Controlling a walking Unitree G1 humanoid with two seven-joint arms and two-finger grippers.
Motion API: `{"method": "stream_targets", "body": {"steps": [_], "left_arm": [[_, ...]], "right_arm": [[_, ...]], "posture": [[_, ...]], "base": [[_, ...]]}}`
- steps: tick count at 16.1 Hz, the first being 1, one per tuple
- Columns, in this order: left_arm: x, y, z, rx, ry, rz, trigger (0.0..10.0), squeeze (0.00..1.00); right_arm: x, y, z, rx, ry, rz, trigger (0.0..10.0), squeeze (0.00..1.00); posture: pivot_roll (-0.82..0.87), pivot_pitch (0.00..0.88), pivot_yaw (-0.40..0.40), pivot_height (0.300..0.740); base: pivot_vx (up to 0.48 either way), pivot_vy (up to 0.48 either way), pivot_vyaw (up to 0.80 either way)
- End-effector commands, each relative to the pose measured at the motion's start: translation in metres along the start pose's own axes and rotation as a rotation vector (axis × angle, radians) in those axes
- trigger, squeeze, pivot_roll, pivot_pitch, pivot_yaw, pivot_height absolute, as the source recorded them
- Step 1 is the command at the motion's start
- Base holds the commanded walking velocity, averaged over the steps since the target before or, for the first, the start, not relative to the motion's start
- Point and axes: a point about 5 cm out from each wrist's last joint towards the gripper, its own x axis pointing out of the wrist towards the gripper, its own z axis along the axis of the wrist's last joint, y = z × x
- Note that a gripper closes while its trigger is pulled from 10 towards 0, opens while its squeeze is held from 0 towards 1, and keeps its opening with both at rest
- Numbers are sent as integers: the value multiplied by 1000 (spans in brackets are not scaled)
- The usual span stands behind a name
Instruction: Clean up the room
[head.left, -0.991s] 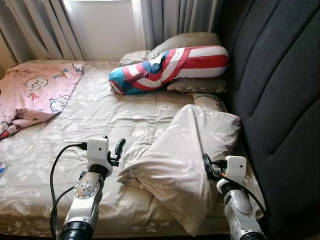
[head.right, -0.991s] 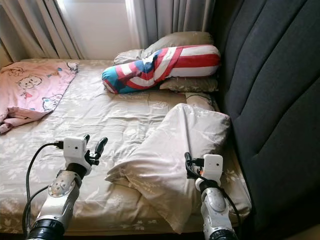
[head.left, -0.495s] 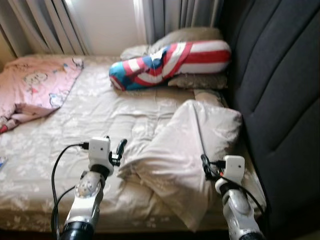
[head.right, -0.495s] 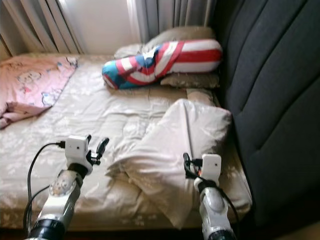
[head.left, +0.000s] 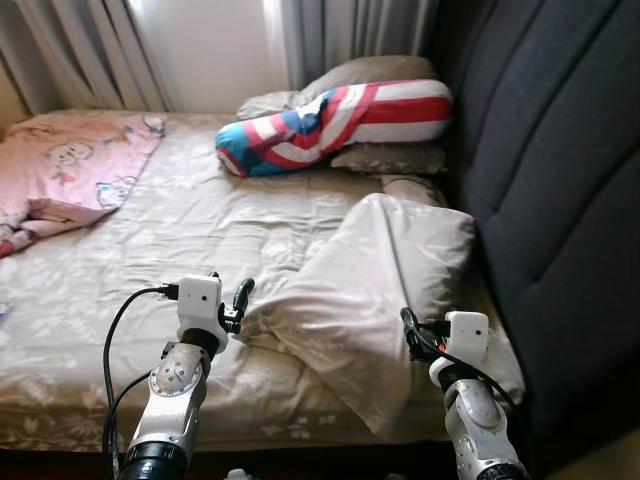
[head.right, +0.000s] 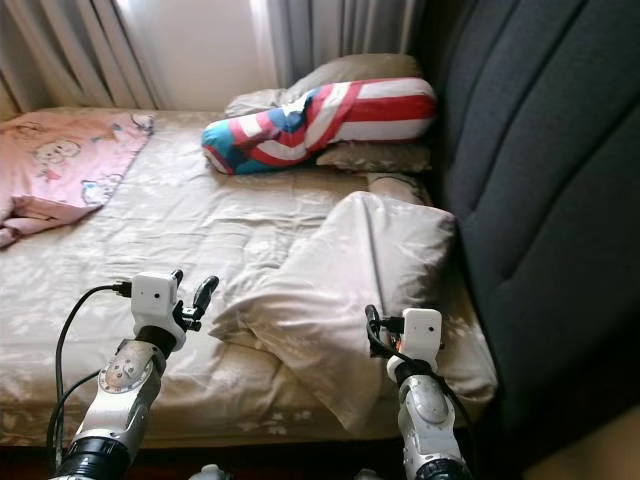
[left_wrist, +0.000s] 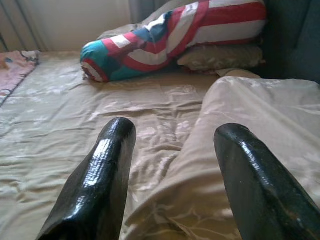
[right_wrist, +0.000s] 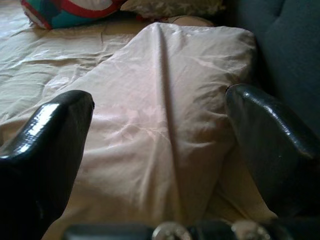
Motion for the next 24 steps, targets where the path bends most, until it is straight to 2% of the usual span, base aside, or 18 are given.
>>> {"method": "stream_targets", "body": {"steps": [1, 9, 12, 15, 19, 24], "left_arm": [[3, 0, 2, 21, 3, -9, 10000, 0], [4, 0, 2, 22, 13, -13, 10000, 0], [5, 1, 3, 18, 13, -8, 10000, 0], [5, 0, 2, 14, 18, -8, 10000, 0], [5, 0, 1, 11, 18, -10, 10000, 0], [5, 0, 2, 10, 19, -12, 10000, 0]], "right_arm": [[1, 2, 1, 0, -5, 2, 10000, 0], [1, 6, 1, 8, -1, 33, 10000, 0], [1, 7, 0, -19, 3, 44, 10000, 0], [1, 9, 0, -27, 4, 52, 10000, 0], [1, 9, -1, -19, 11, 51, 10000, 0], [1, 9, -1, -16, 16, 50, 10000, 0]], "posture": [[-16, 2, -27, 669], [-17, 5, -24, 669], [-15, 6, -25, 669], [-17, 7, -26, 669], [-17, 8, -26, 669], [-18, 7, -25, 669]], "base": [[0, 0, 0], [0, 0, 0], [0, 0, 0], [0, 0, 800], [0, 0, 0], [254, 0, 0]]}}
